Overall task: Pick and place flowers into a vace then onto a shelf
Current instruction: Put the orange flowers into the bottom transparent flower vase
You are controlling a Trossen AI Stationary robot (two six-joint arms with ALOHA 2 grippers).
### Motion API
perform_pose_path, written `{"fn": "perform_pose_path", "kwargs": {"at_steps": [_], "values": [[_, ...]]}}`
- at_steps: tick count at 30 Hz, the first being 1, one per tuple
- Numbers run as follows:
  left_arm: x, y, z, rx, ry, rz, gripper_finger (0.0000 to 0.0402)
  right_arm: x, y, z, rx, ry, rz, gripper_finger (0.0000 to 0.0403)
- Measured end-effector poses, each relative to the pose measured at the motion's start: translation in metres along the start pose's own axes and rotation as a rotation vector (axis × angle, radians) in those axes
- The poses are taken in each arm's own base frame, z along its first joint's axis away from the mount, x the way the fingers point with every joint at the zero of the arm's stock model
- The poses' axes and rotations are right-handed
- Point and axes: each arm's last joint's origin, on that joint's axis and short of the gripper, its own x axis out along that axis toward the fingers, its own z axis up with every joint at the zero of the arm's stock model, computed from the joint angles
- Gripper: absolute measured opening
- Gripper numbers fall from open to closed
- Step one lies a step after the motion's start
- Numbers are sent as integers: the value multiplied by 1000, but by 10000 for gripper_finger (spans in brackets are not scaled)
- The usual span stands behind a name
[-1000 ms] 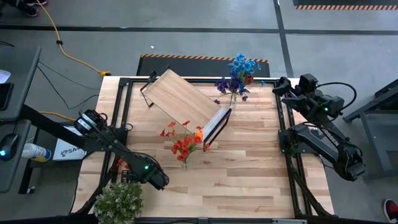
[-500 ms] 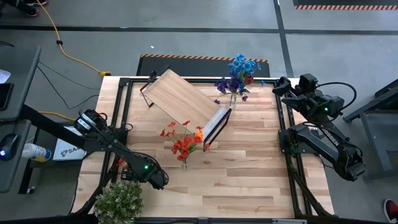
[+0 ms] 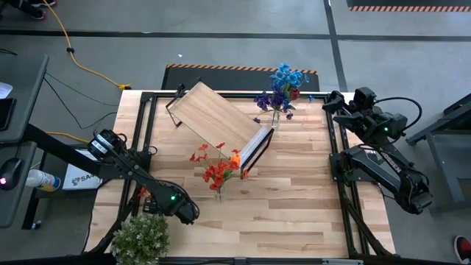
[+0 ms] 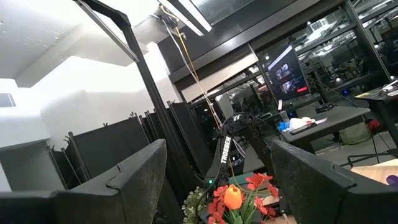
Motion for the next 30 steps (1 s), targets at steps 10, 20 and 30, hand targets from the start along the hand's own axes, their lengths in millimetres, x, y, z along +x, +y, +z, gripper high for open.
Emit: {"fn": "perform_pose_path", "kwargs": {"at_steps": [10, 20, 30], "values": [[0, 0, 0, 27, -2, -2, 381, 0, 0, 0, 0, 0, 0, 279], [0, 0, 0, 62, -10, -12, 381, 0, 0, 0, 0, -16, -2, 279], [0, -1, 1, 74, -25, -21, 381, 0, 0, 1, -1, -23, -4, 279]]}}
